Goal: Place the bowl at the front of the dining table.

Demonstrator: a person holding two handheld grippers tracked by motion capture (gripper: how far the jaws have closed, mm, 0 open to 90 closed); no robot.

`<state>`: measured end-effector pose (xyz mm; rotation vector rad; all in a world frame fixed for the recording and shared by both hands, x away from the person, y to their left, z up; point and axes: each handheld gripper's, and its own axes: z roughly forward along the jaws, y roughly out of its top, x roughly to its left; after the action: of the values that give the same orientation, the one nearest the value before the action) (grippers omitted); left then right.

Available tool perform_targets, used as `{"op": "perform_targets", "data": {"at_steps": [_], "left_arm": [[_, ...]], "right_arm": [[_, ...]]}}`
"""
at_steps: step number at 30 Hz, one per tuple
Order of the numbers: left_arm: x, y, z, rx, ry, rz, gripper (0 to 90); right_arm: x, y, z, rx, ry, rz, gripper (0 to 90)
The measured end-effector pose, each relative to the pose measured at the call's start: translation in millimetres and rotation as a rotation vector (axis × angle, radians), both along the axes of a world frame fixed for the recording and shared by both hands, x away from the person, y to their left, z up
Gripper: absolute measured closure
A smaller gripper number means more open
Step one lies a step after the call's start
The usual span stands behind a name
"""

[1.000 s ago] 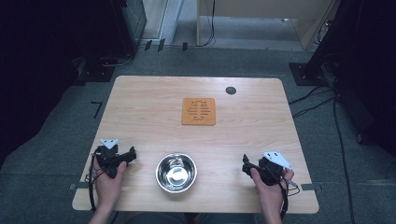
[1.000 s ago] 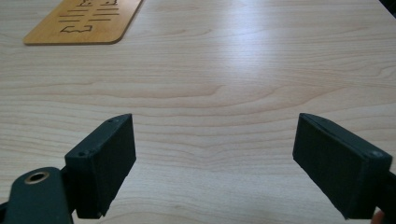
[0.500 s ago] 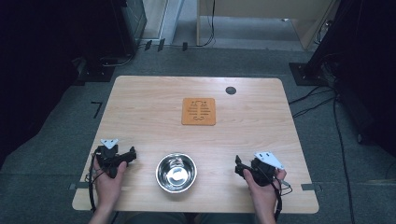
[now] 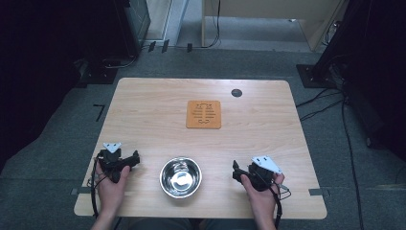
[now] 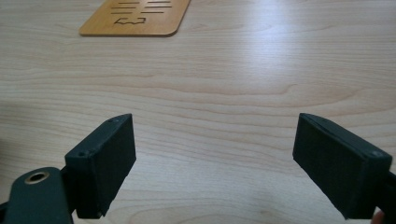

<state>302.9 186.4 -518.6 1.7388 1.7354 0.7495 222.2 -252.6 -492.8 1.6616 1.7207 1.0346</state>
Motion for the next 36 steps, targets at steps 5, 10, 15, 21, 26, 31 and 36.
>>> {"op": "perform_targets", "data": {"at_steps": [5, 10, 15, 21, 26, 31, 36], "left_arm": [[0.0, 0.0, 0.0, 0.000, 0.000, 0.000, 10.0], [0.0, 0.0, 0.0, 0.000, 0.000, 0.000, 10.0], [0.0, -0.1, 0.0, 0.000, 0.000, 0.000, 10.0], [0.0, -0.1, 0.0, 0.000, 0.000, 0.000, 10.0], [0.0, -0.1, 0.0, -0.001, 0.000, 0.000, 10.0], [0.0, 0.0, 0.0, 0.000, 0.000, 0.000, 10.0], [0.0, 0.0, 0.0, 0.000, 0.000, 0.000, 10.0]], "right_arm": [[0.3, 6.8, -0.7, 0.001, 0.002, 0.015, 13.1], [0.4, 15.5, -1.9, -0.003, 0.001, 0.037, 13.1], [2.7, 23.0, -2.1, -0.003, 0.003, 0.057, 13.1], [5.5, 34.3, 0.4, 0.000, -0.004, 0.078, 13.1], [6.6, 43.3, 0.9, 0.004, -0.002, 0.097, 13.1], [8.0, 53.4, 3.5, 0.013, -0.005, 0.123, 13.2], [8.5, 65.7, 4.8, 0.019, -0.003, 0.158, 13.3]]}}
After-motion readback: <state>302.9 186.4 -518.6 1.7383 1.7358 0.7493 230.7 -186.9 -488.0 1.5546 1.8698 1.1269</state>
